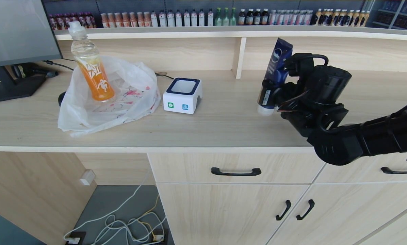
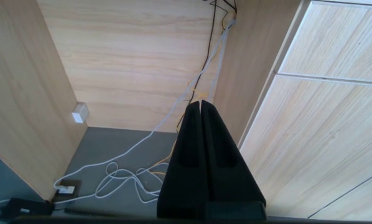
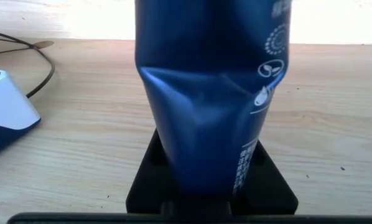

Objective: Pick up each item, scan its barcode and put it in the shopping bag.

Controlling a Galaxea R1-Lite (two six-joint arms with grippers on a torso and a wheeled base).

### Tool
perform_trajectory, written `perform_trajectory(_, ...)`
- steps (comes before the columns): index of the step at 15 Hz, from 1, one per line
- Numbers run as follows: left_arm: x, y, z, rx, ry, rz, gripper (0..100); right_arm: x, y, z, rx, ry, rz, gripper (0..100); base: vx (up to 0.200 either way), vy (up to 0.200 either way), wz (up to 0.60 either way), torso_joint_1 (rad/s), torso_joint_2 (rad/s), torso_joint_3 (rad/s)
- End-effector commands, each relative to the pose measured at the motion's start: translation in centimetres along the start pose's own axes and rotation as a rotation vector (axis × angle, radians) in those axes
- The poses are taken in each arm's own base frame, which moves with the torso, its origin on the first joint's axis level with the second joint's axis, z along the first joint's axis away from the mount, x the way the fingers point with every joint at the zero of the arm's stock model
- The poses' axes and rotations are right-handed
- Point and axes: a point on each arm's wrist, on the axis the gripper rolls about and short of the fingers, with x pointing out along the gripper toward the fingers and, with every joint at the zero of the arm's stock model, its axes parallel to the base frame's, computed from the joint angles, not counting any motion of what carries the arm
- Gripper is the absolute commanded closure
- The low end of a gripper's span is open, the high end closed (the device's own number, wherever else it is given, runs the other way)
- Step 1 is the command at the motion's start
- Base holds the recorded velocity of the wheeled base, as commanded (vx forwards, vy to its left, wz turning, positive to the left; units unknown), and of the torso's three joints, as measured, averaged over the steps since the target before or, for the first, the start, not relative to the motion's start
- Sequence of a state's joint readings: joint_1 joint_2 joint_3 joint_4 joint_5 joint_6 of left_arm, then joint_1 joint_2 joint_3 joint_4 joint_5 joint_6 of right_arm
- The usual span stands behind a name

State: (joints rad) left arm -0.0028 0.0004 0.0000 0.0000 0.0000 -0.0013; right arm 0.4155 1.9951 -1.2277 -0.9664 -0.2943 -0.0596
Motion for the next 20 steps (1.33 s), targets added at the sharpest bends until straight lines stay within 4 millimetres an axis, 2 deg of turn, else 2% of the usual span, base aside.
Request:
perform_trajectory(1,0.0,0.0,0.0,0.0,0.0,0.0,100,0.0,0.0,0.1,0.001,-0.003,0.0,100,0.0,0.0,0.0,0.0,0.0,0.0)
perform_trajectory(4,0.0,0.0,0.0,0.0,0.0,0.0,100,-0.3,0.1,0.6,-0.001,-0.014,0.004,100,0.0,0.0,0.0,0.0,0.0,0.0)
perform_trajectory(7,0.0,0.0,0.0,0.0,0.0,0.0,100,-1.3,0.5,2.6,-0.01,-0.056,0.023,100,0.0,0.0,0.0,0.0,0.0,0.0)
perform_trajectory(9,0.0,0.0,0.0,0.0,0.0,0.0,100,-2.8,1.6,3.9,-0.006,-0.071,0.057,100,0.0,0.0,0.0,0.0,0.0,0.0)
perform_trajectory(12,0.0,0.0,0.0,0.0,0.0,0.0,100,-5.2,1.4,5.6,-0.039,-0.091,0.073,100,0.0,0.0,0.0,0.0,0.0,0.0)
perform_trajectory(15,0.0,0.0,0.0,0.0,0.0,0.0,100,-9.9,-0.1,6.3,-0.09,-0.074,0.091,100,0.0,0.0,0.0,0.0,0.0,0.0)
perform_trajectory(17,0.0,0.0,0.0,0.0,0.0,0.0,100,-12.4,-0.5,5.7,-0.104,-0.052,0.114,100,0.0,0.0,0.0,0.0,0.0,0.0)
perform_trajectory(18,0.0,0.0,0.0,0.0,0.0,0.0,100,-14.2,-0.6,5.0,-0.111,-0.038,0.135,100,0.0,0.0,0.0,0.0,0.0,0.0)
perform_trajectory(20,0.0,0.0,0.0,0.0,0.0,0.0,100,-16.4,-1.2,3.8,-0.152,-0.043,0.146,100,0.0,0.0,0.0,0.0,0.0,0.0)
